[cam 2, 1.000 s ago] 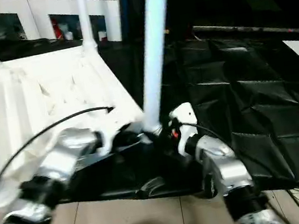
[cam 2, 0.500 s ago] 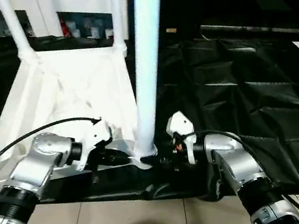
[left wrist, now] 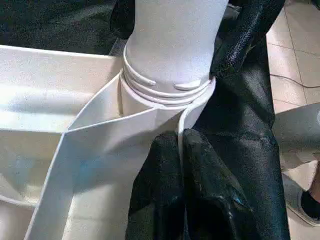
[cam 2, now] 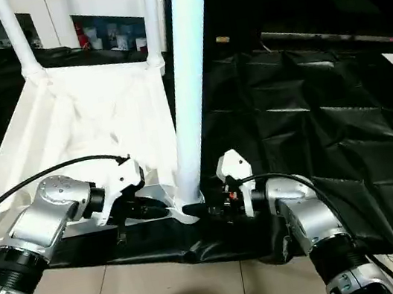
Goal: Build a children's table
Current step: Rotate leg to tighten
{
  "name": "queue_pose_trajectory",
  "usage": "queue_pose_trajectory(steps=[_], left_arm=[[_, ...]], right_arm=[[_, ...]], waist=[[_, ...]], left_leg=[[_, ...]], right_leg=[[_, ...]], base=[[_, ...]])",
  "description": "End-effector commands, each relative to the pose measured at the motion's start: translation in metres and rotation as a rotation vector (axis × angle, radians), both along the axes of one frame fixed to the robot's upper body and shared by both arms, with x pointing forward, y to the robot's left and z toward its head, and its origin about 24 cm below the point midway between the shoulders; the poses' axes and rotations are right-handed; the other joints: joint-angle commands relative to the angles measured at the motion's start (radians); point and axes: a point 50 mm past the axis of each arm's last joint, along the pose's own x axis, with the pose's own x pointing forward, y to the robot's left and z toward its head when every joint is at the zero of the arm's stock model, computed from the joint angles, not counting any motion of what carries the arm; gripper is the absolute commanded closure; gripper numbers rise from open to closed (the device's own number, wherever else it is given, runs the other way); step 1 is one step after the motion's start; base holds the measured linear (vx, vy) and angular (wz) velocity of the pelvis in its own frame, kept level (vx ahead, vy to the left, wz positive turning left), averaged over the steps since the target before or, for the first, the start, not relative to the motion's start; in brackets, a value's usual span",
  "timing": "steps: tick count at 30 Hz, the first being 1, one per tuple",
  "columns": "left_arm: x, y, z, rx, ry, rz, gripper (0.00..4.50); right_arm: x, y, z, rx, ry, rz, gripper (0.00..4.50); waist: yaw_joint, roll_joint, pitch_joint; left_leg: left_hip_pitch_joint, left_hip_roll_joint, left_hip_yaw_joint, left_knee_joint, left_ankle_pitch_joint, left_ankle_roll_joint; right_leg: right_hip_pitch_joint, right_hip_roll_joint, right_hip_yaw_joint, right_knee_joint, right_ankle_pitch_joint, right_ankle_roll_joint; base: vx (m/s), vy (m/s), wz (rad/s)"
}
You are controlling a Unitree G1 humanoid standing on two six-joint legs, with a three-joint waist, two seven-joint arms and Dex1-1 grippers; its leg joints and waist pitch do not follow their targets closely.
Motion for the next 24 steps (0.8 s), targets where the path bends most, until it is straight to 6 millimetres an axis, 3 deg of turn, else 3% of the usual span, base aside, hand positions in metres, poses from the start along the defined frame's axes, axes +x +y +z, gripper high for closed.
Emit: queue_pose_trajectory(steps=[1,3,4,10,14,18,21,22,23,24], left_arm=[[-0.010,-0.005,-0.013,-0.010,0.082,-0.038,4.50],[-0.011,-0.005,-0.014,-0.007,0.088,-0.038,4.50],[-0.011,-0.005,-0.014,-0.007,0.088,-0.038,4.50],[-0.011,-0.006,-0.015,-0.008,0.090,-0.038,4.50],[-0.001,-0.017,-0.016,-0.015,0.034,0.046,4.50],[0.010,-0.033,-0.017,-0.010,-0.025,0.121,4.50],[0.019,-0.050,-0.017,-0.006,-0.078,0.202,4.50],[0.023,-0.055,-0.017,0.000,-0.098,0.238,4.50],[0.026,-0.060,-0.017,0.005,-0.113,0.265,4.50],[0.029,-0.068,-0.018,0.006,-0.125,0.321,4.50]], right_arm=[[-0.001,0.002,0.000,0.001,-0.007,0.026,1.58],[-0.004,0.006,-0.002,0.007,-0.003,0.044,1.58],[-0.004,0.006,-0.002,0.007,-0.003,0.045,1.83],[-0.005,0.009,-0.002,0.018,-0.002,0.059,2.24],[-0.004,0.008,-0.008,0.010,0.008,-0.011,2.37],[-0.003,0.006,-0.012,0.016,0.019,-0.073,2.46],[0.000,0.007,-0.013,0.017,0.009,-0.143,2.46],[0.003,0.008,-0.014,0.010,0.006,-0.186,2.47],[0.006,0.008,-0.015,0.004,0.012,-0.234,2.47],[0.011,0.010,-0.018,-0.008,0.024,-0.335,2.48]], waist=[[0.000,0.005,-0.051],[0.000,0.006,-0.051],[-0.001,0.007,-0.051],[-0.003,0.007,-0.051],[0.000,0.007,-0.049],[0.002,0.005,-0.045],[0.004,0.002,-0.044],[0.008,0.016,-0.044],[0.007,0.011,-0.045],[0.006,0.007,-0.046]], left_leg=[[0.003,0.007,0.008,-0.060,-0.230,0.024],[0.004,0.007,0.007,-0.061,-0.230,0.023],[0.003,0.008,0.007,-0.061,-0.231,0.023],[0.004,0.007,0.007,-0.062,-0.238,0.022],[0.007,0.007,0.008,-0.062,-0.253,0.020],[0.014,0.006,0.005,-0.063,-0.318,0.005],[0.010,0.004,0.004,-0.063,-0.319,0.010],[0.017,0.004,0.004,-0.062,-0.325,0.006],[0.017,0.005,0.005,-0.061,-0.330,0.004],[0.007,0.002,0.002,-0.063,-0.315,0.002]], right_leg=[[0.043,-0.049,0.031,-0.069,-0.215,-0.189],[0.042,-0.049,0.031,-0.069,-0.217,-0.187],[0.042,-0.049,0.031,-0.069,-0.216,-0.187],[0.042,-0.047,0.031,-0.069,-0.214,-0.190],[0.040,-0.048,0.032,-0.074,-0.244,-0.183],[0.032,-0.052,0.032,-0.090,-0.382,-0.145],[0.032,-0.052,0.031,-0.095,-0.409,-0.130],[0.026,-0.052,0.033,-0.097,-0.416,-0.127],[0.026,-0.052,0.032,-0.099,-0.415,-0.128],[0.035,-0.051,0.031,-0.096,-0.412,-0.123]], base=[[0.000,0.000,0.00],[0.000,0.000,0.00],[0.000,0.000,0.00],[0.000,0.000,0.00],[0.000,0.000,0.00],[0.000,0.000,0.00],[0.000,0.000,0.00],[0.000,0.000,0.00],[0.000,0.000,0.00],[0.000,0.000,0.00]])
